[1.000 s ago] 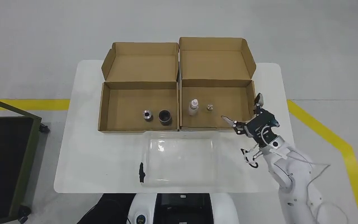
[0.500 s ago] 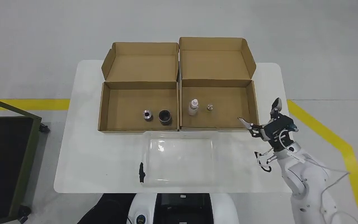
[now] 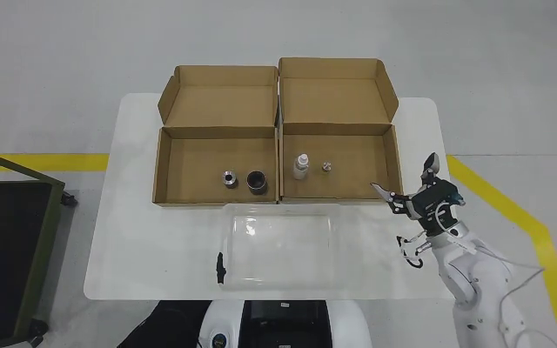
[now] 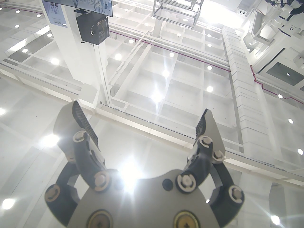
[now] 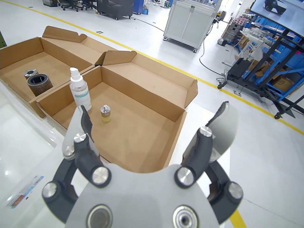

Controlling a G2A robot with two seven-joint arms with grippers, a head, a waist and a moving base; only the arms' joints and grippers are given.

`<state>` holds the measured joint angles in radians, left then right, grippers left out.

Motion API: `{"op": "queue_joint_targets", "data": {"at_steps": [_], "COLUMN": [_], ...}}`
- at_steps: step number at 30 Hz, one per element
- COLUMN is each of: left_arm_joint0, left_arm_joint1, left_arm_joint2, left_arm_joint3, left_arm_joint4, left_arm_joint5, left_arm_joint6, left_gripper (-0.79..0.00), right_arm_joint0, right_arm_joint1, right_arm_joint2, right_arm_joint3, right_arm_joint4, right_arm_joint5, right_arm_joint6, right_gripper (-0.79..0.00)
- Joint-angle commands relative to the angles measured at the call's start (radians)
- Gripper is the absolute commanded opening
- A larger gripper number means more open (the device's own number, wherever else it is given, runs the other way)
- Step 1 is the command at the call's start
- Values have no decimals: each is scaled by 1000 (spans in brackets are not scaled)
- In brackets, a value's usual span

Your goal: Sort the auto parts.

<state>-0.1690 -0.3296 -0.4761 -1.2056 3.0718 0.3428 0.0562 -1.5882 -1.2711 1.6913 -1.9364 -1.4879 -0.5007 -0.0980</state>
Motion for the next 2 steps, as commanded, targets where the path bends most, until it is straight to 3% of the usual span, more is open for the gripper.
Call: {"op": "queue_joint_targets", "data": {"at_steps": [1,2], "left_arm_joint0": [0,0], "left_arm_joint1": [0,0], "left_arm_joint2": [0,0], "left_arm_joint3": [0,0], "left_arm_joint4": [0,0], "left_arm_joint5": [0,0], "left_arm_joint6": [0,0], "left_gripper": [0,0], "right_arm_joint0": [0,0], "right_arm_joint1": [0,0], "right_arm_joint2": [0,0], "right_arm_joint3": [0,0], "right_arm_joint4": [0,0], "right_arm_joint5": [0,0], "right_arm_joint6": [0,0], "right_gripper": [0,0]}}
